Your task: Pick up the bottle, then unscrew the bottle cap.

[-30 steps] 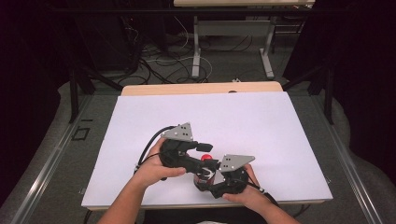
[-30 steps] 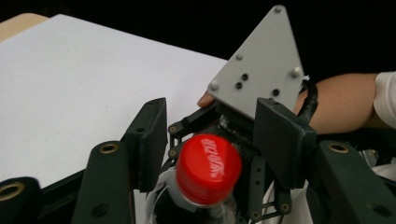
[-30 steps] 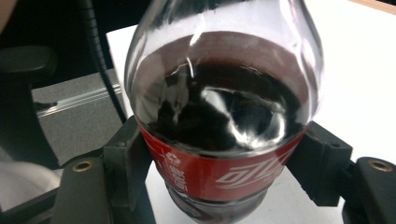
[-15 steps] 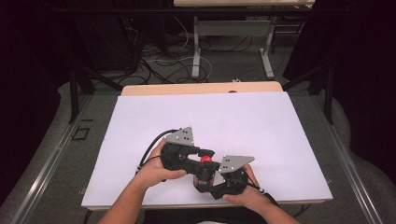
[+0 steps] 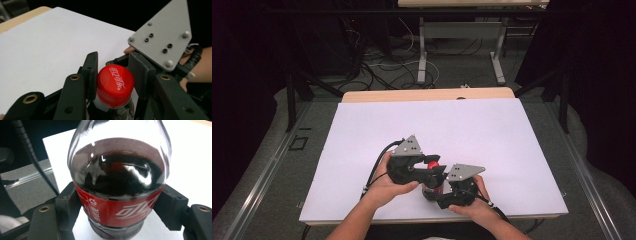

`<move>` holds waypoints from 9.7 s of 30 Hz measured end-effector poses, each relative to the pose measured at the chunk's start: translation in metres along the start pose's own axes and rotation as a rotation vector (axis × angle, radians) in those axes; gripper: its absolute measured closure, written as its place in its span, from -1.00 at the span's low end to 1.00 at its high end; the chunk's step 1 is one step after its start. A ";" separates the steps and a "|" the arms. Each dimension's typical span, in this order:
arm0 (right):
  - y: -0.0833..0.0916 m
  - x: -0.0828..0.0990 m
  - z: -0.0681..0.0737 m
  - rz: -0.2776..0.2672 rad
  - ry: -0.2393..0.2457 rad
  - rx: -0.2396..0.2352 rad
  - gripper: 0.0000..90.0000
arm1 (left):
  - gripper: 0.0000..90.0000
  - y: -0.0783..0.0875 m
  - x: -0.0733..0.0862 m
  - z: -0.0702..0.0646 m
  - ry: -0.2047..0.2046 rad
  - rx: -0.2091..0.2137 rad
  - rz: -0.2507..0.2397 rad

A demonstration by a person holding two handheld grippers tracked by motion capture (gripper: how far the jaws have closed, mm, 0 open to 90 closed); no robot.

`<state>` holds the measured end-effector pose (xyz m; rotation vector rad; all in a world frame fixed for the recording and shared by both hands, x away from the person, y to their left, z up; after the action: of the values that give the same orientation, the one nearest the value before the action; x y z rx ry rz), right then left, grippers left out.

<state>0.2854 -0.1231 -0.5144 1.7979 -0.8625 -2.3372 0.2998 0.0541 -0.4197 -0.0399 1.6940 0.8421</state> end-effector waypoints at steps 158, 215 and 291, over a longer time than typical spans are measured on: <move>0.001 0.001 -0.001 -0.017 -0.024 0.056 -0.36 | 0.37 0.001 -0.005 -0.009 -0.013 -0.058 -0.009; -0.003 -0.001 0.008 -0.011 0.053 -0.043 -0.36 | 0.27 0.008 0.000 0.024 -0.039 0.298 0.014; -0.002 -0.003 0.009 -0.006 0.065 -0.060 -0.36 | 0.12 0.016 -0.004 0.024 -0.060 0.277 0.018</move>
<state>0.2790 -0.1168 -0.5119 1.8443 -0.7709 -2.2687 0.3141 0.0774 -0.4095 0.1883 1.7420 0.6096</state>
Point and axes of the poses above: each handheld gripper's, and its own axes: y roughly backward along the jaws, x roughly out of its underside, z roughly to its left, the point moved 1 cm from there along -y, roughly forward along the jaws, and after that the axes turned 8 degrees about -x, right-handed, at the moved point
